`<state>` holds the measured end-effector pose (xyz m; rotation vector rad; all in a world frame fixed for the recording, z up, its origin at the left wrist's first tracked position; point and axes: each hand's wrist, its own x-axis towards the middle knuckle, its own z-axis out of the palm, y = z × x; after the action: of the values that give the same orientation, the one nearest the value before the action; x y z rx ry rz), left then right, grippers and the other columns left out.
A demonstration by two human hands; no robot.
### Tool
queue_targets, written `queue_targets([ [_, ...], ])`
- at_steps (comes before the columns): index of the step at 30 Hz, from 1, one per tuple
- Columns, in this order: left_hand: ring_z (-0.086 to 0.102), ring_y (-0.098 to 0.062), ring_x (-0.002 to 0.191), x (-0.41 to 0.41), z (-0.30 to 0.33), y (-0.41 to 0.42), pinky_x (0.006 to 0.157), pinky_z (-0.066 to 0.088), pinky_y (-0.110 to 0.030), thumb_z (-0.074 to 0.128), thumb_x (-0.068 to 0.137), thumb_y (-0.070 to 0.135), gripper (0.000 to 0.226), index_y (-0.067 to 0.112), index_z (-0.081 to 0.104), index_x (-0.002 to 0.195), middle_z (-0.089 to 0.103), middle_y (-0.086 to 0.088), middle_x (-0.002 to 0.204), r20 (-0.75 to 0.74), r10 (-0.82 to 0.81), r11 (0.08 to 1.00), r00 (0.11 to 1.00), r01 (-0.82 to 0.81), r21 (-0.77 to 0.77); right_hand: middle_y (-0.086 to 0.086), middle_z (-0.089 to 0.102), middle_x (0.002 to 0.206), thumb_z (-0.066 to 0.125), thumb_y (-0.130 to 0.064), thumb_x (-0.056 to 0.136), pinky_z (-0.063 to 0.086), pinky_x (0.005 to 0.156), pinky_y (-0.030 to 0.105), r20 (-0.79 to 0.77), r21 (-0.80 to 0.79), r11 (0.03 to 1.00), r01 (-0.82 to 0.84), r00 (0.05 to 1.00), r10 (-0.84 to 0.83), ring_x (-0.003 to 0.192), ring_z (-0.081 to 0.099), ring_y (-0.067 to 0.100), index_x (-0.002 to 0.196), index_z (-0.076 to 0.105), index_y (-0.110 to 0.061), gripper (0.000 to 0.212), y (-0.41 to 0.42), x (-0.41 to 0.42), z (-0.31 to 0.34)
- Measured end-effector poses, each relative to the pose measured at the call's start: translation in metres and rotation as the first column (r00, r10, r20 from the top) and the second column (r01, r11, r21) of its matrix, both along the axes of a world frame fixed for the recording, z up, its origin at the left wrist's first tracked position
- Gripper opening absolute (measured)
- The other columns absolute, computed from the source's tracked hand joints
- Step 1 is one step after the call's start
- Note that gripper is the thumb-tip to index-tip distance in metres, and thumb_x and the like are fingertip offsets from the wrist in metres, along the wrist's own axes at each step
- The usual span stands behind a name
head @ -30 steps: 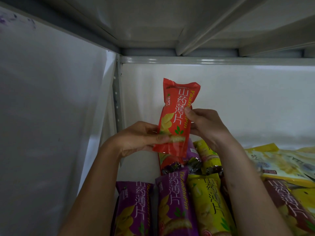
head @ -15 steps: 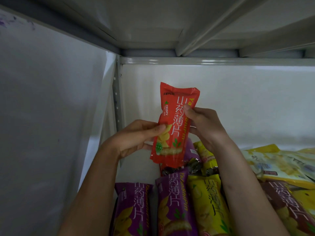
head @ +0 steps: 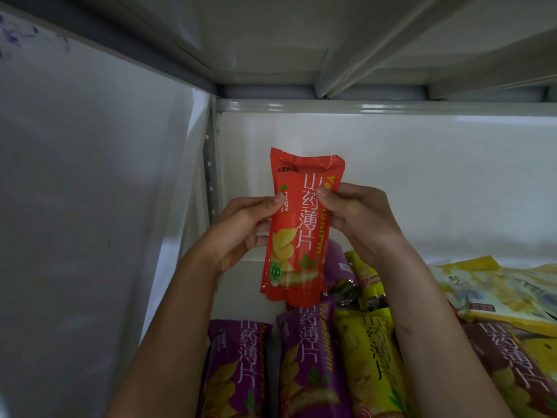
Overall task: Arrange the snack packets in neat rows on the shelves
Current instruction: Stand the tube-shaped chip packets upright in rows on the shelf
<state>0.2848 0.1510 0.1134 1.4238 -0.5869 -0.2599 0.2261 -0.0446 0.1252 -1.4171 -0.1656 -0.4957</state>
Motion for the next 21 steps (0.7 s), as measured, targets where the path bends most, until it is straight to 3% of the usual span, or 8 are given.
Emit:
queue_targets([
  [2,0.071,-0.03,0.118,0.0,0.002,0.0,0.1,0.059,-0.046,0.067,0.091,0.042,0.051,0.008,0.071,0.13,0.075,-0.01,0.126,0.005,-0.001,0.999,1.0,0.001,-0.032,0.012,0.08,0.106,0.071,-0.006,0.094,0.064,0.086,0.035,-0.013,-0.026,1.0,-0.013,1.0,0.013,0.098,0.078,0.024,0.116,0.075,0.001,0.022,0.0,0.0,0.0],
  [7,0.074,-0.028,0.112,-0.001,0.002,-0.001,0.085,0.064,-0.035,0.067,0.09,0.033,0.046,0.006,0.072,0.127,0.078,-0.009,0.119,0.058,0.073,0.993,0.996,-0.067,-0.102,0.01,0.079,0.114,0.069,-0.018,0.097,0.06,0.095,0.037,-0.032,-0.065,0.99,-0.123,0.992,0.121,0.106,0.076,0.024,0.123,0.072,-0.001,0.031,0.001,-0.002,0.002],
  [11,0.074,-0.028,0.112,-0.001,0.001,0.001,0.094,0.062,-0.04,0.069,0.087,0.033,0.047,0.008,0.072,0.127,0.078,-0.009,0.12,0.089,0.029,0.999,0.996,-0.026,-0.036,0.014,0.078,0.111,0.07,-0.018,0.097,0.06,0.098,0.043,0.065,0.016,1.0,-0.004,0.998,0.003,0.106,0.076,0.028,0.118,0.074,-0.001,0.027,0.001,0.003,0.0],
  [15,0.072,-0.029,0.117,-0.005,0.009,-0.002,0.103,0.056,-0.041,0.069,0.089,0.036,0.047,0.007,0.071,0.126,0.077,-0.01,0.122,0.077,-0.001,0.998,0.997,0.006,-0.066,0.014,0.079,0.1,0.072,-0.013,0.096,0.062,0.094,0.049,0.093,-0.03,0.995,0.092,0.992,-0.089,0.1,0.077,0.029,0.104,0.077,-0.001,0.015,0.0,0.006,-0.005],
  [21,0.077,-0.025,0.105,-0.008,0.013,-0.003,0.091,0.063,-0.035,0.07,0.096,0.018,0.027,0.002,0.074,0.118,0.079,-0.01,0.112,0.204,0.163,0.982,0.965,-0.139,-0.126,0.01,0.079,0.108,0.074,-0.02,0.095,0.06,0.097,0.046,0.076,-0.057,0.998,0.027,0.997,-0.022,0.104,0.077,0.025,0.113,0.077,-0.005,0.024,0.006,0.003,0.0],
])
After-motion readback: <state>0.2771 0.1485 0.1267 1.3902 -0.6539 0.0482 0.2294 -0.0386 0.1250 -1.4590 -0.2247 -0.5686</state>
